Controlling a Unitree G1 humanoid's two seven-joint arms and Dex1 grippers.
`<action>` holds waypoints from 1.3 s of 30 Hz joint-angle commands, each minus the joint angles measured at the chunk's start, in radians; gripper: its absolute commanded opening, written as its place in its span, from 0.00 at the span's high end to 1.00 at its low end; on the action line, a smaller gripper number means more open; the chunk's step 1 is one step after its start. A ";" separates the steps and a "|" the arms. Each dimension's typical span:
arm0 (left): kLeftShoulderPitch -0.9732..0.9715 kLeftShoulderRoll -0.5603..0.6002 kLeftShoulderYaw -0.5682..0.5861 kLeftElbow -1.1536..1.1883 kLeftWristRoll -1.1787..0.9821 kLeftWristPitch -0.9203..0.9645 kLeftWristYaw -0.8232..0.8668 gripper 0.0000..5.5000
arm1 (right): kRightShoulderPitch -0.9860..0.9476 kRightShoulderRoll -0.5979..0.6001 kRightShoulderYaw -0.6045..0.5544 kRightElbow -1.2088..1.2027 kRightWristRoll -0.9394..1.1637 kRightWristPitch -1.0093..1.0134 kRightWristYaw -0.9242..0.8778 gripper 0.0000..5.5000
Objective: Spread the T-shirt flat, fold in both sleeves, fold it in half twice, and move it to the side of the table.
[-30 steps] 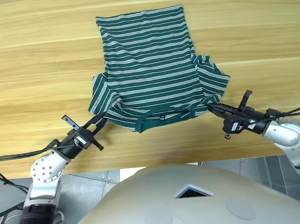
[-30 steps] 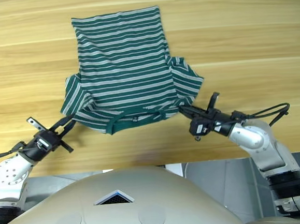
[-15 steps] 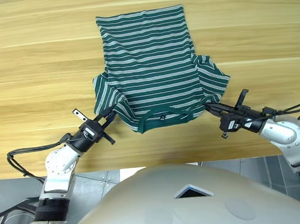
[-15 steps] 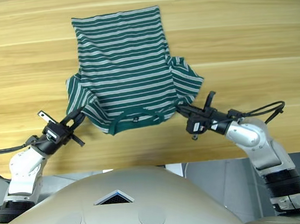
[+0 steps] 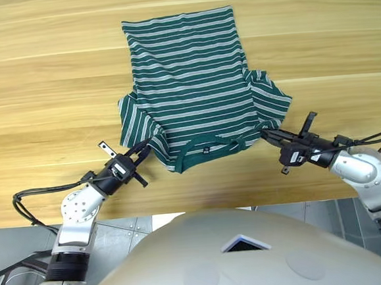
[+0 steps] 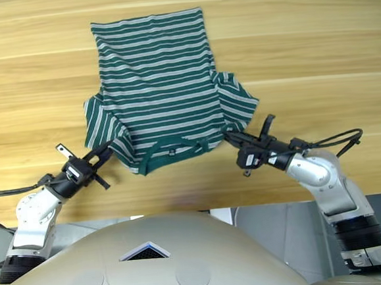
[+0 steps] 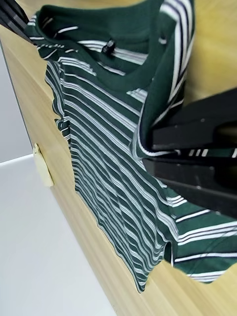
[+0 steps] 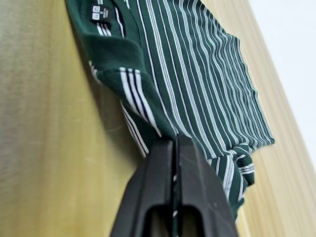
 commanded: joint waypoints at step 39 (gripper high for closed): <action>-0.214 -0.182 -0.024 0.186 0.339 0.122 0.302 0.97 | -0.176 0.295 0.030 0.171 -0.098 0.027 -0.291 0.96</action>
